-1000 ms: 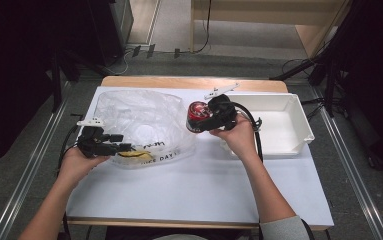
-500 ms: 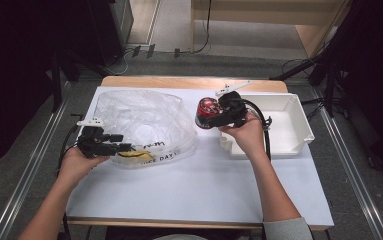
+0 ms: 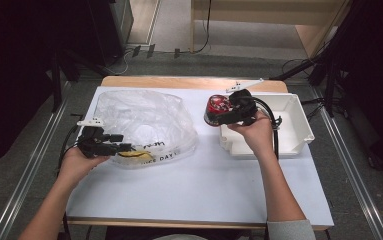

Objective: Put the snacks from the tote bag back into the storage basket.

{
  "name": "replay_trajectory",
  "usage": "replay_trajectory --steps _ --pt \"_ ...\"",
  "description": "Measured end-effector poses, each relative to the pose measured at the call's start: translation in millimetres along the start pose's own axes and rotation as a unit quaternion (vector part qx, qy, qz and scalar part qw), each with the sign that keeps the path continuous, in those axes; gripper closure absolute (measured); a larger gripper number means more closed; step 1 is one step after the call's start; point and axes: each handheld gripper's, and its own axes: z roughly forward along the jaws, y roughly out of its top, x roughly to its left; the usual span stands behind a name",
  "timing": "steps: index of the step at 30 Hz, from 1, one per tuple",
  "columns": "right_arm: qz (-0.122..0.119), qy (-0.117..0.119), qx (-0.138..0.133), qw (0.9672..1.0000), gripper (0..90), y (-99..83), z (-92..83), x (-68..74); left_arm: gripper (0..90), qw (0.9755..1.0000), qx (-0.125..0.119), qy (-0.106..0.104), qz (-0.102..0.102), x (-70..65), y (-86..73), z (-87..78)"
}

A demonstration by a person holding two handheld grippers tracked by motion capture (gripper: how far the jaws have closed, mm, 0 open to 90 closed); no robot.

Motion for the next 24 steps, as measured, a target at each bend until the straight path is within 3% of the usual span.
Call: replay_trajectory --steps 24 --pt "0.009 -0.016 -0.002 0.9998 26.2 -6.6 -16.3 -15.9 40.4 1.0 0.001 0.0 0.0 0.1 -0.1 0.4"
